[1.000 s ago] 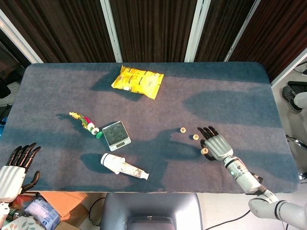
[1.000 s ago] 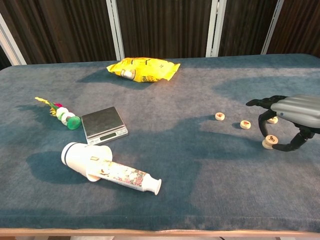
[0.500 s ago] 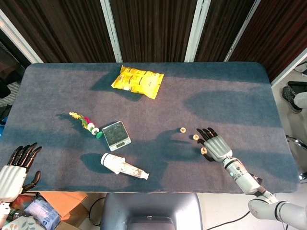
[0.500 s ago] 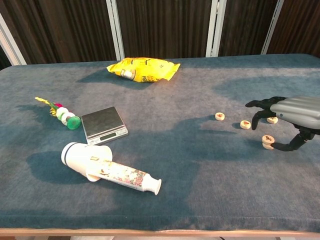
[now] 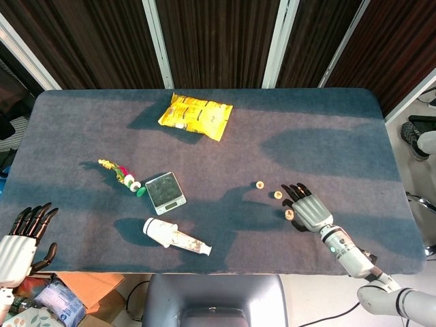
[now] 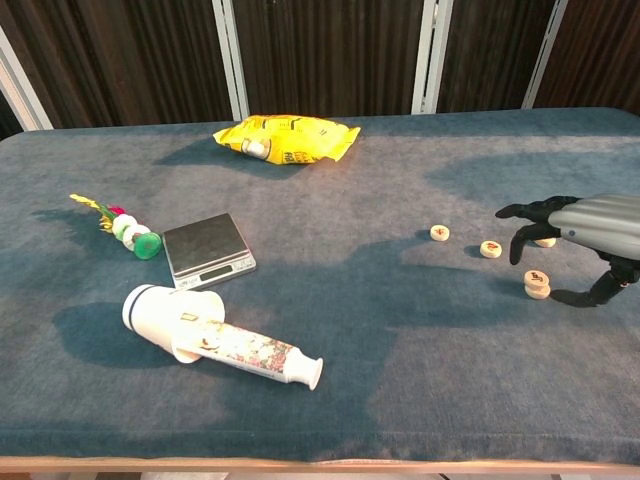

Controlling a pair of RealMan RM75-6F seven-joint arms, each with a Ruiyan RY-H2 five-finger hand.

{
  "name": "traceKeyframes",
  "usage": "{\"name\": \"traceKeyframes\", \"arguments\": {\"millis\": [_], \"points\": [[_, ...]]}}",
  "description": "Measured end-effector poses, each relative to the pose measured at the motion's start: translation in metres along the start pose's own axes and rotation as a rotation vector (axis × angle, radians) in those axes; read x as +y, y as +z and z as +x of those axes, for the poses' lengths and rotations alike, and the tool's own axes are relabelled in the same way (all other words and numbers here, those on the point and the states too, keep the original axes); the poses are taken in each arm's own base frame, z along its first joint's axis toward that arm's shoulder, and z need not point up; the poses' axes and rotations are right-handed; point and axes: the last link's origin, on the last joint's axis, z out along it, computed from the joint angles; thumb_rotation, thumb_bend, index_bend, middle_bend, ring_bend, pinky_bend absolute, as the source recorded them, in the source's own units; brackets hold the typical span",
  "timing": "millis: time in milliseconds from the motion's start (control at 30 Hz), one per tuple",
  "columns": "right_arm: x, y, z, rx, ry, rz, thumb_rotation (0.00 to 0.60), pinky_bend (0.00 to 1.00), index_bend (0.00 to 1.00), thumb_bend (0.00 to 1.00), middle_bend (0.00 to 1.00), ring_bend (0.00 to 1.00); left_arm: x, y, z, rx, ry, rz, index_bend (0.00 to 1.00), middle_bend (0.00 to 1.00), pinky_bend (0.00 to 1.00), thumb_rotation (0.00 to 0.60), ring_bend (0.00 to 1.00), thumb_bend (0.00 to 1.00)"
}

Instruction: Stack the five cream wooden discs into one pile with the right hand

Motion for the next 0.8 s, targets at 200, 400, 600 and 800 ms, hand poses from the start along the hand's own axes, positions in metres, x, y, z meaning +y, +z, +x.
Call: {"name": "traceKeyframes", "arguments": {"millis": [200, 400, 600, 800], "points": [[-0.010, 0.001, -0.001, -0.007, -0.006, 0.031, 0.600, 0.00, 0.44, 0.47, 0.00, 0.00, 0.000, 0.000, 0.000, 0.001, -0.001, 0.000, 0.00, 0.00, 0.00, 0.600, 0.00, 0.50], [-0.010, -0.004, -0.005, -0.026, -0.030, 0.027, 0.600, 0.00, 0.45, 0.47, 0.00, 0.00, 0.000, -0.001, 0.000, 0.002, 0.000, -0.006, 0.00, 0.00, 0.00, 0.600, 0.00, 0.50], [-0.004, -0.008, -0.007, -0.030, -0.021, -0.007, 0.600, 0.00, 0.45, 0.47, 0.00, 0.00, 0.001, 0.000, 0.000, -0.001, 0.002, -0.007, 0.00, 0.00, 0.00, 0.600, 0.00, 0.50], [-0.003, -0.009, -0.006, -0.036, -0.015, -0.009, 0.600, 0.00, 0.46, 0.47, 0.00, 0.00, 0.002, -0.001, 0.000, 0.001, 0.003, -0.011, 0.00, 0.00, 0.00, 0.600, 0.00, 0.50]]}}
